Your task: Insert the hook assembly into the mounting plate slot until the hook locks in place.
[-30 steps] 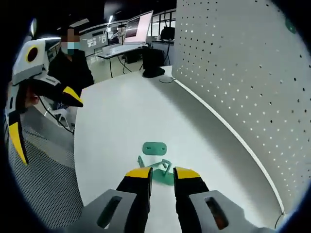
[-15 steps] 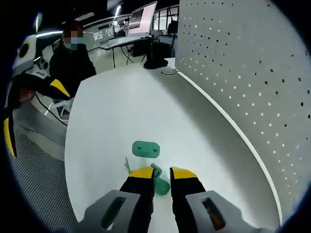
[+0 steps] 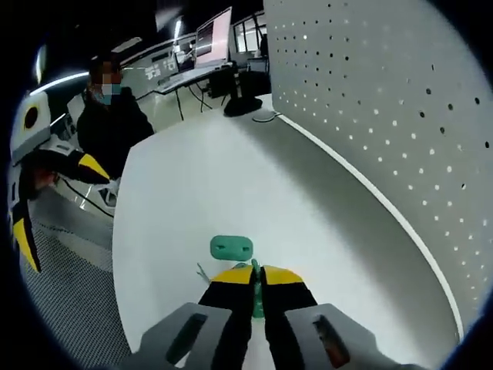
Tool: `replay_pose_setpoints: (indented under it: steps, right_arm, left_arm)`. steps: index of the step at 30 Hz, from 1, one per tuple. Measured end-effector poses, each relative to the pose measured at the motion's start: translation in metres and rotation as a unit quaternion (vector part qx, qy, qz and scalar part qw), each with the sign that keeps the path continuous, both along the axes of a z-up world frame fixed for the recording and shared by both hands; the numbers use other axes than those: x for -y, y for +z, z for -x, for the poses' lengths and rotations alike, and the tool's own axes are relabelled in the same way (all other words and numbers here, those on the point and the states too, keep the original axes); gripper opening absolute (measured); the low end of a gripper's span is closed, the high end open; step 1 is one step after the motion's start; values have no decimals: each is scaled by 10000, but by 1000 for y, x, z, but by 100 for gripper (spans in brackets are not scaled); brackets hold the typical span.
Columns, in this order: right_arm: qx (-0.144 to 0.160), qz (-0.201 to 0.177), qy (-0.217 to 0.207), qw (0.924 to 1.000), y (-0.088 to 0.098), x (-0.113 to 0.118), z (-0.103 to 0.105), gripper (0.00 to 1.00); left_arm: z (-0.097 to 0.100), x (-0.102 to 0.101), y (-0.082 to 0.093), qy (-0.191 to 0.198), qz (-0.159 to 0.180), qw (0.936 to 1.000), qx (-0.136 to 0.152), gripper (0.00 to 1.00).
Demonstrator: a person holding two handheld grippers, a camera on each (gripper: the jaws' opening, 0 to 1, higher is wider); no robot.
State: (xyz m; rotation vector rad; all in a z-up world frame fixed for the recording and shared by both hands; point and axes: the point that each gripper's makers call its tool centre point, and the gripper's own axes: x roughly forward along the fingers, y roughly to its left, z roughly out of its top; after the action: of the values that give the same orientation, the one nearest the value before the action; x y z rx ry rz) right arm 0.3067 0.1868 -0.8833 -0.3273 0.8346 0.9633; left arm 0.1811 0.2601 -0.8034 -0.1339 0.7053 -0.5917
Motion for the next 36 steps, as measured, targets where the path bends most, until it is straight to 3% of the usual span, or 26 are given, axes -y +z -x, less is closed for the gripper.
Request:
replay_pose_setpoints:
  steps: [3,8,12,16,20,24,29,33,36]
  right_arm:
    - [-209,-93,-145,9996,0,0,6,0]
    - [-166,-111,-261,9995,6,4,9,0]
    - [-133,-272,-765,9966,15,10,6,0]
    - [-163,-796,-1496,9854,31,13,6,0]
    - [92,-993,-1880,9771,45,18,11,0]
    - [379,-1028,-2079,9720,55,20,20,0]
    - [501,-1431,-2373,9595,72,11,34,0]
    - [241,-1784,-2491,9516,81,-1,47,0]
    - [351,-1807,-2478,9512,88,-7,57,0]
  left_arm:
    - [0,0,0,-8,-15,10000,11,81]
    - [0,1,2,-7,5,10000,45,82]
    - [0,0,1,-7,-31,10000,57,81]
    - [0,0,2,14,8,10000,69,82]
    - [0,-1,4,50,61,9999,83,81]
    - [-1,-2,4,93,121,9999,55,81]
    - [1,0,4,60,129,9999,49,81]
    - [2,2,5,-11,148,9999,50,78]
    - [3,2,6,-22,162,9999,55,77]
